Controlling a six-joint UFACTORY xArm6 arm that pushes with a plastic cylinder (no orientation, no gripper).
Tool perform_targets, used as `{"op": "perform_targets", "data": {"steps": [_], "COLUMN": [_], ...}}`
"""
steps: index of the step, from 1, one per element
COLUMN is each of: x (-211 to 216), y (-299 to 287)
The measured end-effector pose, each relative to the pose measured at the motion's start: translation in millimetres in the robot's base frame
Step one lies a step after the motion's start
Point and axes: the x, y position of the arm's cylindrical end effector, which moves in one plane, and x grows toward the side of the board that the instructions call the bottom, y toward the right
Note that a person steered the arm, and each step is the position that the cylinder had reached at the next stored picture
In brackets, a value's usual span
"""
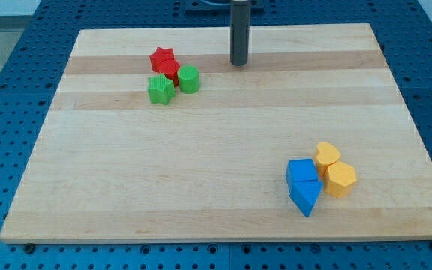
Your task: Move your arm towards the top center of the board
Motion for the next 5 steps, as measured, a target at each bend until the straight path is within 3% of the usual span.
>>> {"op": "perform_targets", "data": {"steps": [5], "x": [0], "y": [-24]}}
